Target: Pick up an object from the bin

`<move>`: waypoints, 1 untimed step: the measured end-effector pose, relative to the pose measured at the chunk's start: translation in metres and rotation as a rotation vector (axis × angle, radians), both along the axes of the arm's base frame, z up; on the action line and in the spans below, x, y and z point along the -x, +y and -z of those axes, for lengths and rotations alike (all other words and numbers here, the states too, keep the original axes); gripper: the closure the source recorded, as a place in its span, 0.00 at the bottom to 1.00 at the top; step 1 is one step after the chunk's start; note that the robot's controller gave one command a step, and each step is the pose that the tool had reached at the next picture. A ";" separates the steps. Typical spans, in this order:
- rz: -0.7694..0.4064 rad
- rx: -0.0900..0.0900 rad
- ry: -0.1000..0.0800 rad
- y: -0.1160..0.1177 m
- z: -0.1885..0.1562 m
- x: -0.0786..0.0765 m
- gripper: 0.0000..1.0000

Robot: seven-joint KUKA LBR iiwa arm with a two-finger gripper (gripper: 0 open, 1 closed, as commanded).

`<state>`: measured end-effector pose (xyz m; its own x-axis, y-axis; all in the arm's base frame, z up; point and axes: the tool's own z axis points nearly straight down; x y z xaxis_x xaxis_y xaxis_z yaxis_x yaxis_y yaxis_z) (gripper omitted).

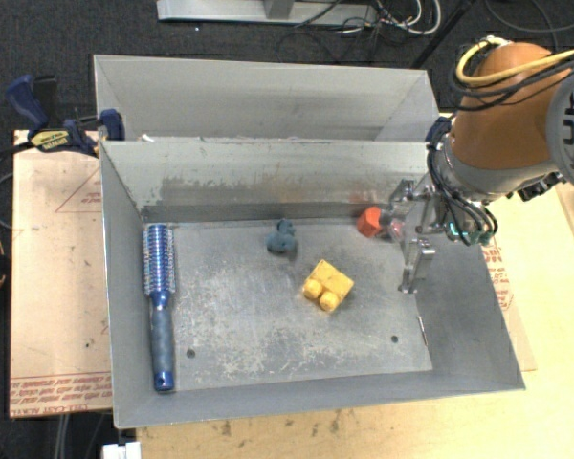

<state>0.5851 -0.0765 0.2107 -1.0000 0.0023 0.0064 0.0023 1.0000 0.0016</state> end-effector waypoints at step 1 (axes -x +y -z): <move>0.044 -0.003 -0.001 0.093 0.110 -0.029 0.00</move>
Offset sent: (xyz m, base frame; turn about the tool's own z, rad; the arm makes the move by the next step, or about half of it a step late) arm 0.0301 0.0869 -0.1047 0.0514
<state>0.6140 0.0163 0.1008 -0.9989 0.0466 0.0056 0.0466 0.9989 0.0045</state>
